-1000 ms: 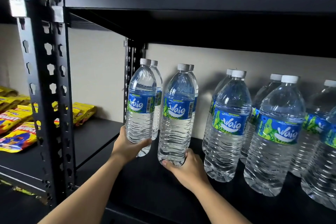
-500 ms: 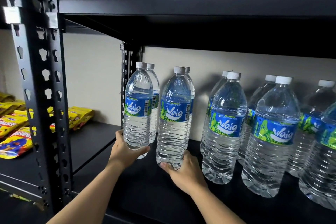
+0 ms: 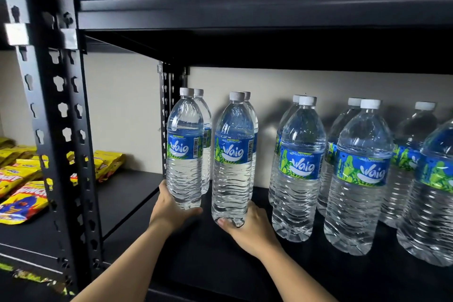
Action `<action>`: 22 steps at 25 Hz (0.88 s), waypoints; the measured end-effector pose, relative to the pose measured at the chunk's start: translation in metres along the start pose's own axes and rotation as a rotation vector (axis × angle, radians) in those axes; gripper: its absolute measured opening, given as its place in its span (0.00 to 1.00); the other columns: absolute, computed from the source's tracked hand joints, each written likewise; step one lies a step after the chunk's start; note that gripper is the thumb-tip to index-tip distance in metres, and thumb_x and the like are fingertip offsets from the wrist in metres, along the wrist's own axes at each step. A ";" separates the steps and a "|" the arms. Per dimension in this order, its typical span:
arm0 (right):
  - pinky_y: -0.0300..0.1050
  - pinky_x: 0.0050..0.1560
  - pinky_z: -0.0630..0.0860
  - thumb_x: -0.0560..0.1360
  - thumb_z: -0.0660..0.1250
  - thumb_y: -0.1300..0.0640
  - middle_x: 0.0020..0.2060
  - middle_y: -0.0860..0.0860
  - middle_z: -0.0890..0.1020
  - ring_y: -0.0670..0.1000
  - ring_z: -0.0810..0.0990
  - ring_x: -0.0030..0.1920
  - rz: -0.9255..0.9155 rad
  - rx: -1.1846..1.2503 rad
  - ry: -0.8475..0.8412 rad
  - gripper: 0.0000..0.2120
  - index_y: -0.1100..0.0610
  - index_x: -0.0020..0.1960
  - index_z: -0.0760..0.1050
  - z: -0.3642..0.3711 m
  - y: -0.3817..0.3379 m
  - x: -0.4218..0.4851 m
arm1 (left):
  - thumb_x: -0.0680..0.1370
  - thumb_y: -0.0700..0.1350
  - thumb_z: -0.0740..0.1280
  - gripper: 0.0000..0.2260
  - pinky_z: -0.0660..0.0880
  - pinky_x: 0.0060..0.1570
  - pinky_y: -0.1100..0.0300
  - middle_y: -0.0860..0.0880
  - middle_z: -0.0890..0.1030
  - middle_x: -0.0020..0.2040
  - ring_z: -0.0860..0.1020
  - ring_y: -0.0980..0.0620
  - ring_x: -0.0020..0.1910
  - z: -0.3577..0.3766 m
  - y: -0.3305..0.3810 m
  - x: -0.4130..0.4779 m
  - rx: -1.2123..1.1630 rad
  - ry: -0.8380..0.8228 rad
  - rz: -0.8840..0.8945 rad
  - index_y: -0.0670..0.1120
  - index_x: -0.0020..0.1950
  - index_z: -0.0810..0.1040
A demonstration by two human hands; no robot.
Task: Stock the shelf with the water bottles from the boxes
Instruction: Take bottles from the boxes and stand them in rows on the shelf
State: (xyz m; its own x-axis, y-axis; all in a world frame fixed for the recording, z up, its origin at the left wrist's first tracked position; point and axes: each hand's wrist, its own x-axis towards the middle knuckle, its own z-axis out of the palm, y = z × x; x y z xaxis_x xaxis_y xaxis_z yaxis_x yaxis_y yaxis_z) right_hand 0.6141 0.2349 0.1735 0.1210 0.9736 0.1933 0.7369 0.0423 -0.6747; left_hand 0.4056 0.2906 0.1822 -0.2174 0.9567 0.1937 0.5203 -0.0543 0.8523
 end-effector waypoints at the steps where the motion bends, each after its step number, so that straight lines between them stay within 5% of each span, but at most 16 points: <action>1: 0.43 0.63 0.70 0.65 0.70 0.30 0.61 0.50 0.72 0.50 0.71 0.65 0.013 -0.016 -0.019 0.38 0.49 0.67 0.67 -0.002 -0.002 -0.002 | 0.59 0.53 0.83 0.53 0.70 0.65 0.51 0.46 0.72 0.70 0.72 0.45 0.69 0.000 0.000 -0.003 0.041 -0.017 -0.023 0.44 0.75 0.54; 5: 0.45 0.67 0.71 0.63 0.68 0.28 0.64 0.51 0.75 0.51 0.72 0.67 0.037 -0.105 -0.054 0.42 0.52 0.69 0.67 -0.007 -0.008 -0.012 | 0.72 0.70 0.63 0.50 0.55 0.76 0.53 0.44 0.57 0.79 0.54 0.47 0.79 0.000 0.002 -0.031 0.523 -0.047 -0.112 0.38 0.79 0.47; 9: 0.47 0.77 0.51 0.81 0.54 0.37 0.78 0.58 0.57 0.54 0.53 0.78 0.039 -0.312 -0.148 0.39 0.65 0.79 0.50 -0.014 -0.009 -0.051 | 0.78 0.68 0.48 0.39 0.50 0.76 0.50 0.47 0.55 0.80 0.50 0.47 0.79 -0.010 0.001 -0.078 0.760 -0.092 -0.033 0.42 0.80 0.52; 14: 0.50 0.78 0.44 0.83 0.45 0.41 0.80 0.51 0.50 0.50 0.46 0.80 -0.056 -0.447 -0.237 0.31 0.56 0.81 0.50 -0.034 -0.002 -0.117 | 0.80 0.66 0.44 0.34 0.43 0.77 0.46 0.50 0.46 0.81 0.43 0.45 0.80 -0.020 0.015 -0.156 0.806 -0.244 0.008 0.49 0.82 0.49; 17: 0.49 0.78 0.46 0.82 0.52 0.41 0.80 0.50 0.51 0.50 0.47 0.79 -0.112 -0.494 -0.254 0.32 0.55 0.81 0.50 -0.053 0.001 -0.159 | 0.79 0.66 0.52 0.36 0.47 0.77 0.45 0.49 0.45 0.81 0.40 0.43 0.79 -0.026 0.029 -0.193 0.768 -0.391 0.043 0.48 0.82 0.48; 20: 0.48 0.76 0.58 0.77 0.64 0.43 0.77 0.51 0.62 0.53 0.59 0.77 -0.091 -0.460 -0.311 0.34 0.55 0.78 0.60 -0.082 0.000 -0.196 | 0.78 0.60 0.64 0.35 0.59 0.74 0.55 0.44 0.60 0.79 0.57 0.44 0.78 -0.036 0.057 -0.237 0.710 -0.472 0.151 0.43 0.78 0.61; 22: 0.47 0.71 0.67 0.74 0.66 0.42 0.71 0.53 0.72 0.55 0.69 0.72 -0.033 -0.419 -0.303 0.29 0.51 0.73 0.70 -0.108 -0.005 -0.222 | 0.76 0.57 0.68 0.28 0.71 0.62 0.60 0.44 0.75 0.68 0.74 0.46 0.66 -0.039 0.076 -0.269 0.639 -0.493 0.182 0.45 0.71 0.72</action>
State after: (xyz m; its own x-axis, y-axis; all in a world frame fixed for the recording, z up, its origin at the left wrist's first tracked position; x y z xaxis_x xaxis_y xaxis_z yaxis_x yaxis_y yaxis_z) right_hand 0.6553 -0.0052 0.2111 -0.0593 0.9971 -0.0471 0.9476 0.0414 -0.3169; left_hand 0.4710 0.0181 0.2136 0.2259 0.9723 -0.0602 0.9139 -0.1901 0.3586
